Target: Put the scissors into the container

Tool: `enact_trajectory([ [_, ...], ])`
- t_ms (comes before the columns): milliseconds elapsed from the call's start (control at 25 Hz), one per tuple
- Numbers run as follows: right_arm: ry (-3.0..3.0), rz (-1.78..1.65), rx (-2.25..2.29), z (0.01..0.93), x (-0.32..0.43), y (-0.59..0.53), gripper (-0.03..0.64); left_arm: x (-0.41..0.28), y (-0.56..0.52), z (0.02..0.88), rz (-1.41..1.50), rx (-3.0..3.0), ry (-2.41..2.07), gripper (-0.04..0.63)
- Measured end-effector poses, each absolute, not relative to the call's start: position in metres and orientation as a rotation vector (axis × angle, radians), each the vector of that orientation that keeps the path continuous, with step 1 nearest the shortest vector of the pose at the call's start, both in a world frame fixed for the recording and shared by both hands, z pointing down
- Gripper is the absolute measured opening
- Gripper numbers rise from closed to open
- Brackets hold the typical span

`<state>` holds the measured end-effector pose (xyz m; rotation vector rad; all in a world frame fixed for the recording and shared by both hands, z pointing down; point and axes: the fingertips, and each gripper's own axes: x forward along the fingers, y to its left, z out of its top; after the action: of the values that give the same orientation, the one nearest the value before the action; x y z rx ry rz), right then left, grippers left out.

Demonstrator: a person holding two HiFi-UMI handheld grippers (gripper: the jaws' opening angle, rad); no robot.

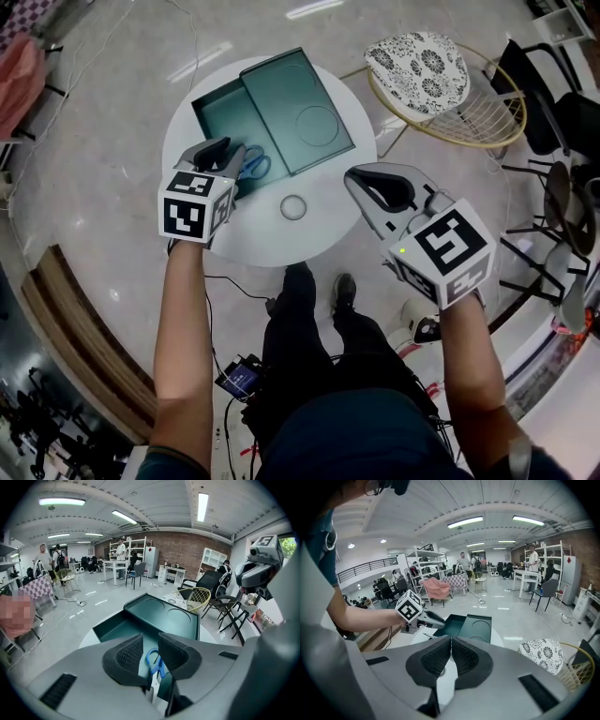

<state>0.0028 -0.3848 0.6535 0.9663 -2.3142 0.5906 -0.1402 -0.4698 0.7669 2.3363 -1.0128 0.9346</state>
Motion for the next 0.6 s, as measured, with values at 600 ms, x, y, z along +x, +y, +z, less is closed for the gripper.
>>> enact_trajectory([
  [600,-2.366,0.493,0.959,0.585,-0.006,-0.370,0.038,-0.152,-0.451,0.674,0.916,2.419,-1.090,0.107],
])
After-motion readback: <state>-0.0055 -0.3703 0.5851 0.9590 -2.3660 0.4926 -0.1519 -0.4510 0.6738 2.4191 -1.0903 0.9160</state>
